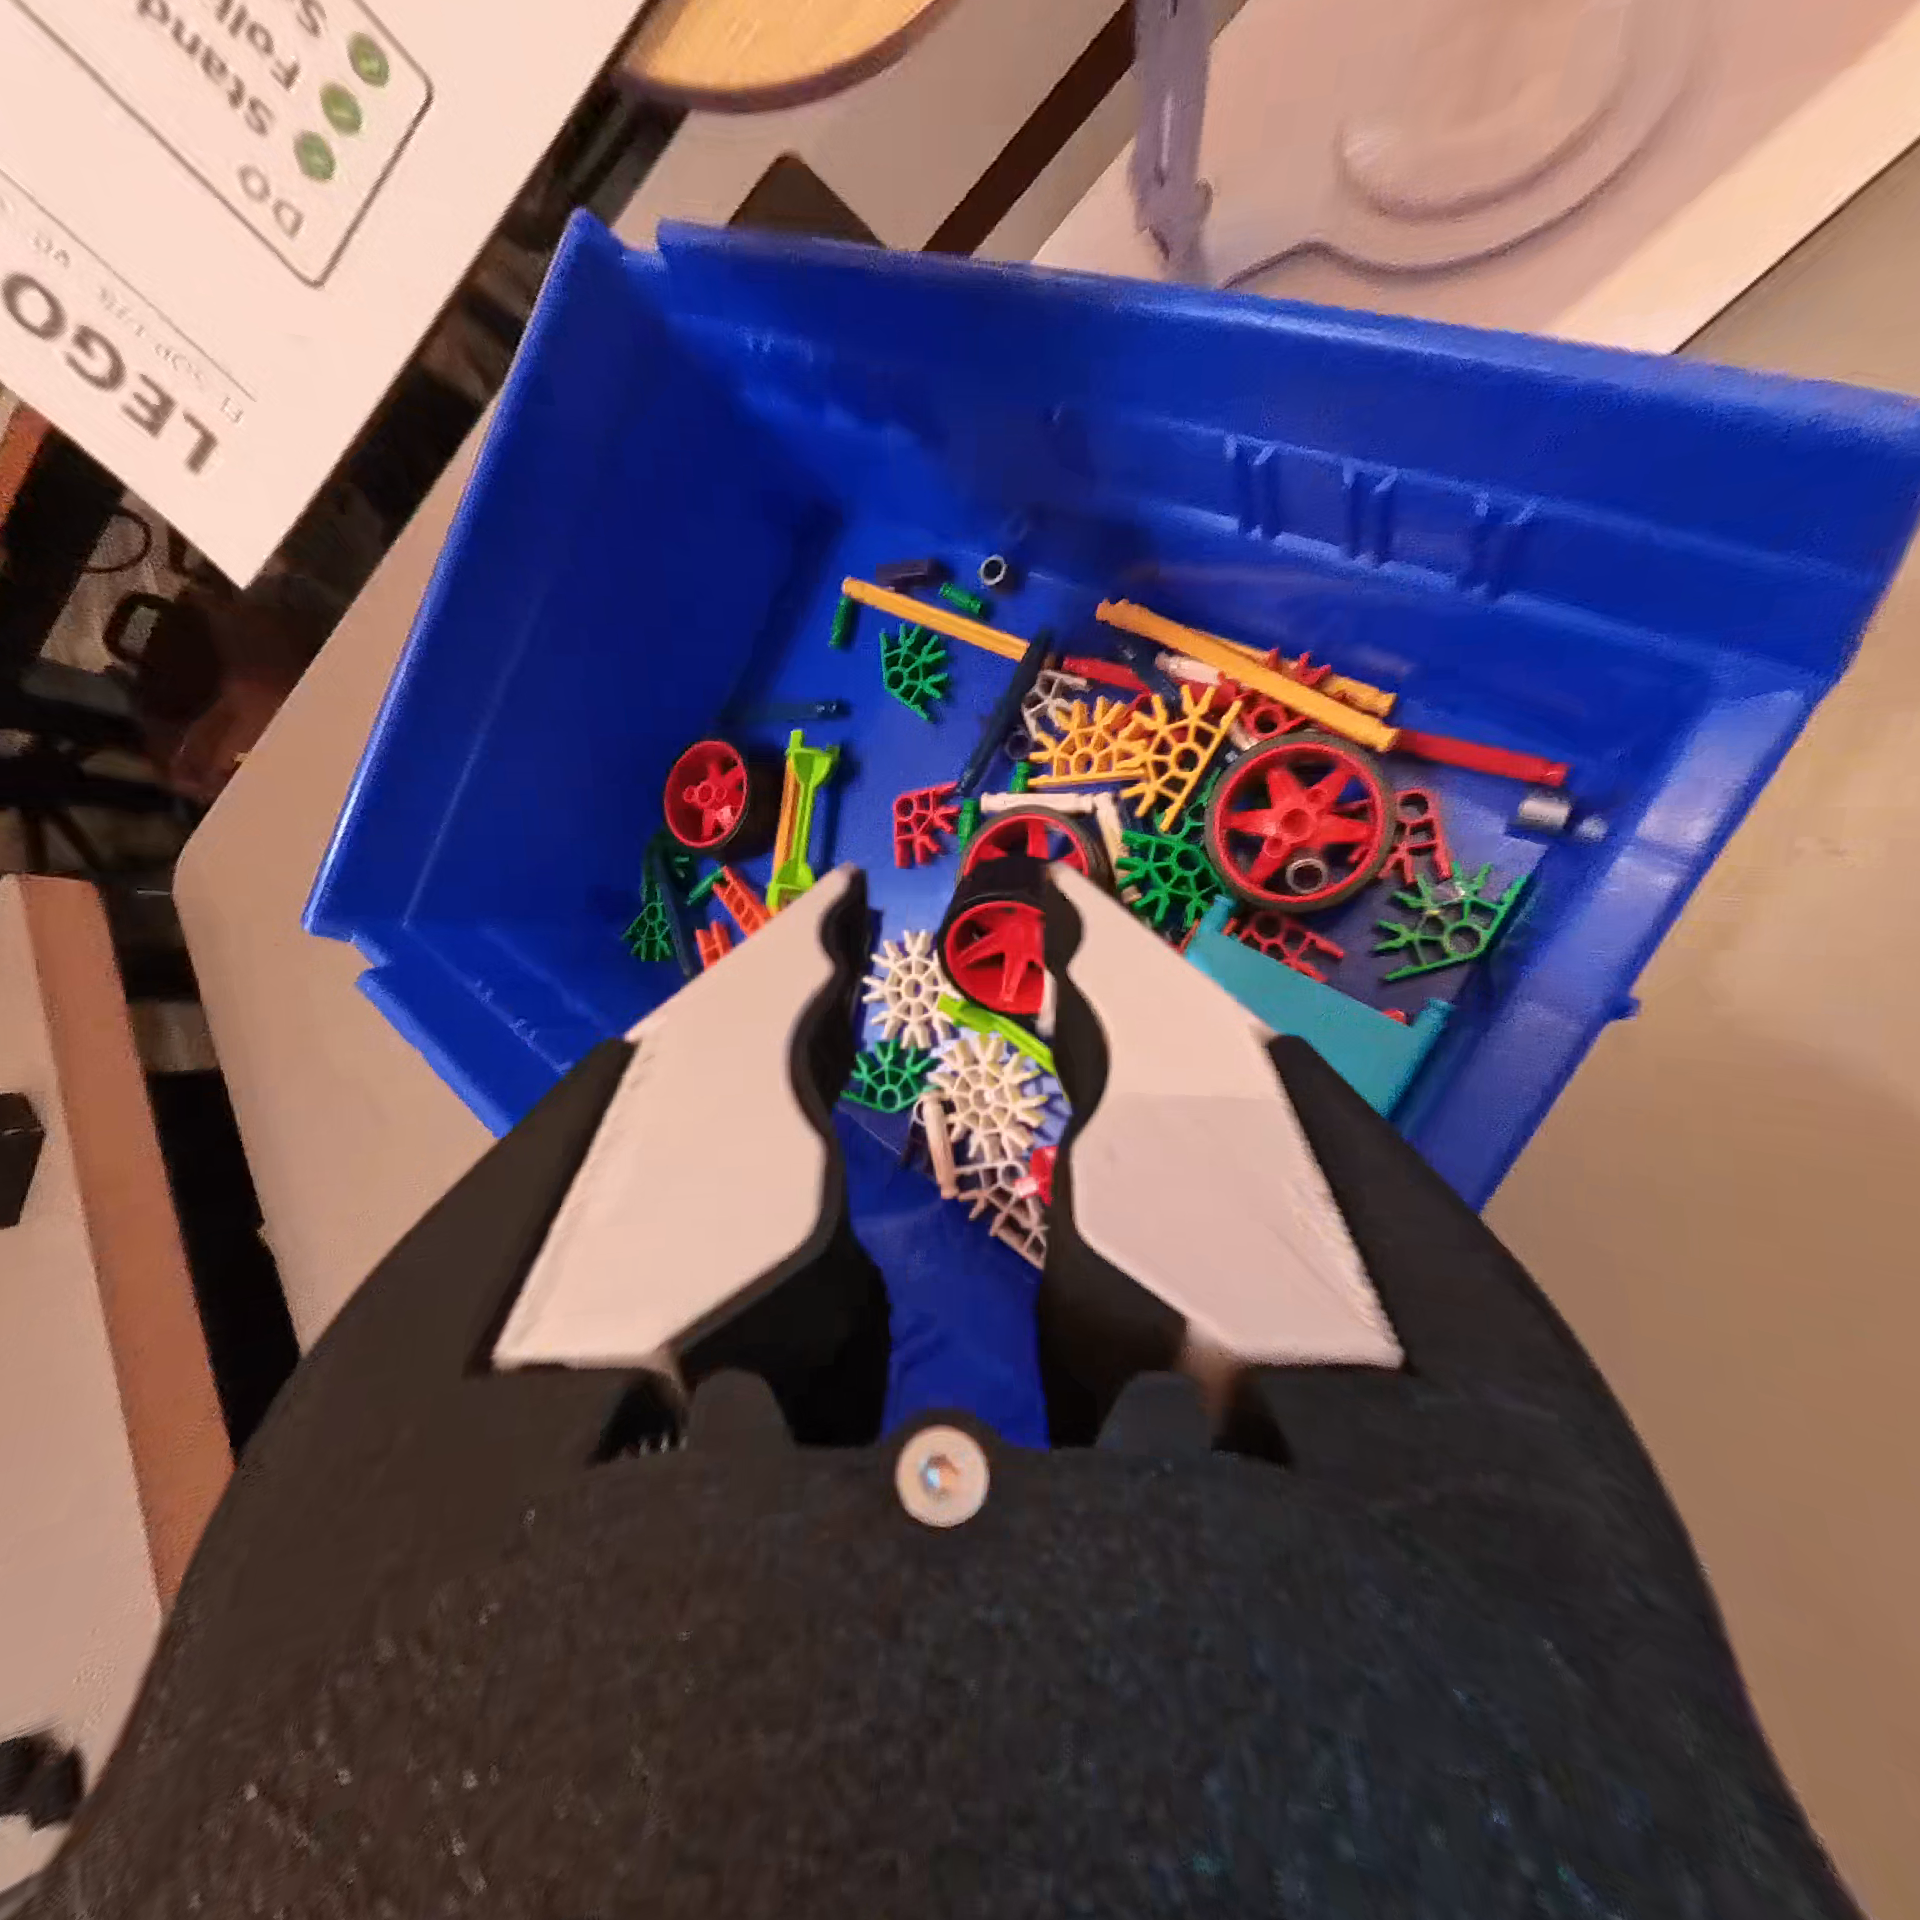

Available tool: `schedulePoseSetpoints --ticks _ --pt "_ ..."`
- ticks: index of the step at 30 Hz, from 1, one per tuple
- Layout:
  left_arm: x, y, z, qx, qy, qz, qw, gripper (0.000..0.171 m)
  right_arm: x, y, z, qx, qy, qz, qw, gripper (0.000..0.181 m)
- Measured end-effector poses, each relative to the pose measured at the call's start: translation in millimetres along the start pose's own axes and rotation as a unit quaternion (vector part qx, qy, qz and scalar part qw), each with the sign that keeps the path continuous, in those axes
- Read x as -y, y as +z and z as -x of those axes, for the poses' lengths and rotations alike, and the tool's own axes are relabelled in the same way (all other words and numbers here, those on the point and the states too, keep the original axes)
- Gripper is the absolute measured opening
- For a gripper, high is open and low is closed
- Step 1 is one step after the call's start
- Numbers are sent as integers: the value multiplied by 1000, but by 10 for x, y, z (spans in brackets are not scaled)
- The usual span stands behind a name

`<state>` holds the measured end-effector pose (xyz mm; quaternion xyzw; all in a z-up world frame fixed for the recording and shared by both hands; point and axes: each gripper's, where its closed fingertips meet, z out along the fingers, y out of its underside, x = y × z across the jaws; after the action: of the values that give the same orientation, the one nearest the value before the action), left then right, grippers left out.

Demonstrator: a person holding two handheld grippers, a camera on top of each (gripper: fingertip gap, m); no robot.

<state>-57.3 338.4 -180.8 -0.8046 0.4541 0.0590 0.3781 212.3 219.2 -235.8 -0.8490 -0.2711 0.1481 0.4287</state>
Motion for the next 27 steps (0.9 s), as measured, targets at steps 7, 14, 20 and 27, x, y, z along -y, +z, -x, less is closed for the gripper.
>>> schedulePoseSetpoints --ticks 7,14,20,27 --pt "910 -325 -762 -87 72 -157 981 40 260 -180 29 -45 -92 -67 992 3" --pt "1566 -499 -1866 -273 81 -273 919 38 532 -418 369 -76 -247 -148 955 4" --pt "1727 -578 -2034 -338 37 -314 887 7 573 -452 418 -82 -264 -161 948 3" --pt "1912 -879 -1998 -386 -22 -369 845 2 702 -589 468 -33 -192 -211 958 4"
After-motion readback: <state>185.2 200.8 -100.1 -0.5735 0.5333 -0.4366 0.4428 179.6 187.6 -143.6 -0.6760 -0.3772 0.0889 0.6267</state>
